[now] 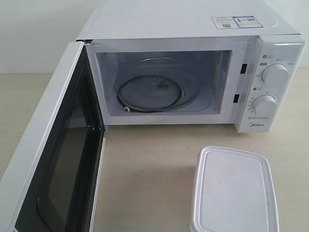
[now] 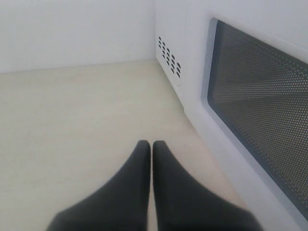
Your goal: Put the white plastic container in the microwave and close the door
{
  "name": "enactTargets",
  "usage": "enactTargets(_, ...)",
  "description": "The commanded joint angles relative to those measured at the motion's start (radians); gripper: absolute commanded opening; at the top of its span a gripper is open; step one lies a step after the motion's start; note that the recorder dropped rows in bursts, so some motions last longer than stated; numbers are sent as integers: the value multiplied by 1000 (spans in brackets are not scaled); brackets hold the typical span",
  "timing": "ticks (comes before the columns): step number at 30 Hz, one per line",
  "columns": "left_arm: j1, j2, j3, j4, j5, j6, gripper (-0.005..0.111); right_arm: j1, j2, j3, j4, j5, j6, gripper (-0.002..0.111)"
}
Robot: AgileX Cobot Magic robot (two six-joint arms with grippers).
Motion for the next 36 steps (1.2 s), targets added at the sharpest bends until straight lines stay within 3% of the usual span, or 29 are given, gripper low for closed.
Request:
enactTargets(1,3,-4,4,1,1,-11,4,33,190,-7,188,102,-116,0)
enactTargets(9,3,-4,4,1,1,-11,4,19,358,-7,331,15,-153,0)
enactTargets(20,3,-4,4,1,1,-11,4,-340,407,-38,492,129,-411,0)
enactTargets(24,3,-4,4,1,1,-11,4,-354,467,-30,617,171,-522,0)
enactTargets(29,3,-4,4,1,1,-11,4,-363,515,39,609,154,-543,0)
enactTargets(36,3,-4,4,1,1,-11,4,-451,592,148,643,45,-556,0)
